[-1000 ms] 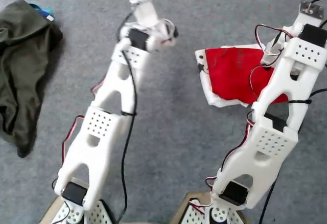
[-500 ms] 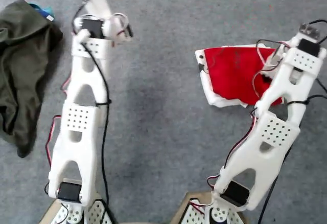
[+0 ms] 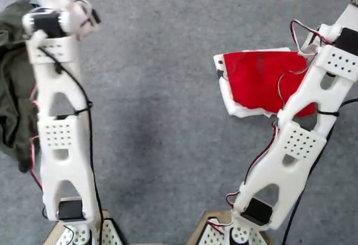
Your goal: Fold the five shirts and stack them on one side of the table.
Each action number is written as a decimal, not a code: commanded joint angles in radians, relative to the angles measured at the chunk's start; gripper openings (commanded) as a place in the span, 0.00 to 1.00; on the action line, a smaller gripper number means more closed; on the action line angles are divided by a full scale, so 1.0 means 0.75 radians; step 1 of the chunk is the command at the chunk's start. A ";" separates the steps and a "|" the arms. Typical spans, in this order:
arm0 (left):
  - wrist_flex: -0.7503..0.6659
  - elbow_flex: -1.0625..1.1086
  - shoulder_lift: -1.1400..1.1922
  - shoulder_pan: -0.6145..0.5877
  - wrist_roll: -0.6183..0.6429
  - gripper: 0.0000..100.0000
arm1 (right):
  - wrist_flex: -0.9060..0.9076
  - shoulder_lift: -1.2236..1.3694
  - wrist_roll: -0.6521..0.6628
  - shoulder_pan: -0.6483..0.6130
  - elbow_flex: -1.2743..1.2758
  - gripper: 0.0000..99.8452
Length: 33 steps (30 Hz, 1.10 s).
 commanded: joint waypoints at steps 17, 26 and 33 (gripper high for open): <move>0.010 -0.046 -0.129 -0.490 -0.155 0.21 | -0.231 -0.036 -0.010 0.025 0.613 0.02; 0.010 0.081 -0.137 -0.729 -0.333 0.21 | -0.198 -0.073 -0.008 -0.104 0.584 0.02; -0.029 0.124 -0.125 -0.911 -0.344 0.23 | 0.012 -0.120 -0.012 -0.209 0.165 0.02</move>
